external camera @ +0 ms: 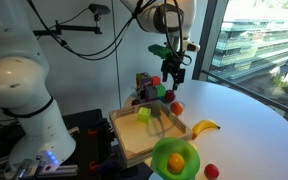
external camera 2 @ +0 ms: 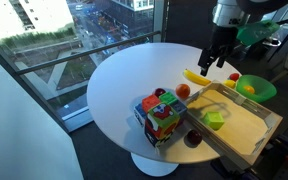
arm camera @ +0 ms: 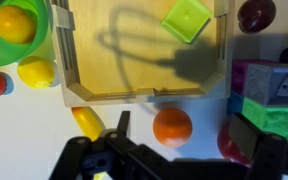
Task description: Put the orange onto the bowl
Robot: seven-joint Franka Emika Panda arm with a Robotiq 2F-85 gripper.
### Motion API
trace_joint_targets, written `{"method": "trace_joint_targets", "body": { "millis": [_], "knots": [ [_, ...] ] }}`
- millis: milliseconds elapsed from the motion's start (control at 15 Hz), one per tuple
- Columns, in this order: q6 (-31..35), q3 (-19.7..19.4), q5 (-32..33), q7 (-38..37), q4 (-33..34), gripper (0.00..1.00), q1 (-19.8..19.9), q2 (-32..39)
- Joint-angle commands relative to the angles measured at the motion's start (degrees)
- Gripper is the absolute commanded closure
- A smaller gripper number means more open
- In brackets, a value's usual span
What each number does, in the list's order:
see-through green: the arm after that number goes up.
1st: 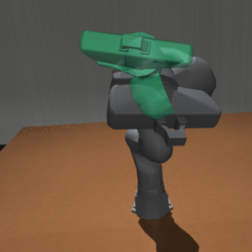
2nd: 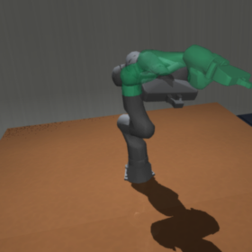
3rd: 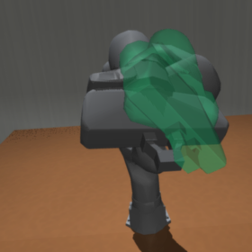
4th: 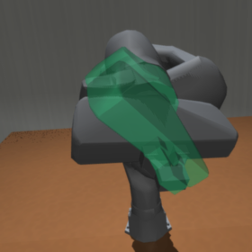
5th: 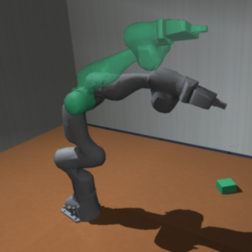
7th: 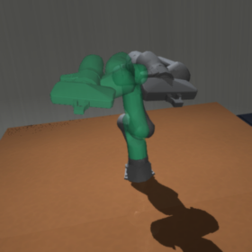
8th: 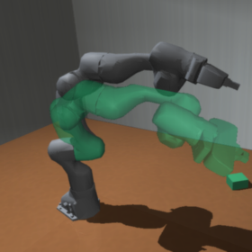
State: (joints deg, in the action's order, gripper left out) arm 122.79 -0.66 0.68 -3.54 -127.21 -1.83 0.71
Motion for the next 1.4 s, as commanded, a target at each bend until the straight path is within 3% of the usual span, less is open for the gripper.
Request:
{"method": "trace_joint_targets", "body": {
  "millis": [0,533,933,1333],
  "knots": [
    [-1.46,0.69,2.4,-3.6,4.68,0.0,0.07,5.6],
    [2.31,0.45,3.23,-5.54,8.35,0.0,-0.76,12.91],
    [10.35,0.16,3.38,-6.09,7.48,0.0,-1.02,15.16],
    [14.21,0.11,3.07,-5.8,6.47,0.0,-1.37,17.14]
  ]
}}
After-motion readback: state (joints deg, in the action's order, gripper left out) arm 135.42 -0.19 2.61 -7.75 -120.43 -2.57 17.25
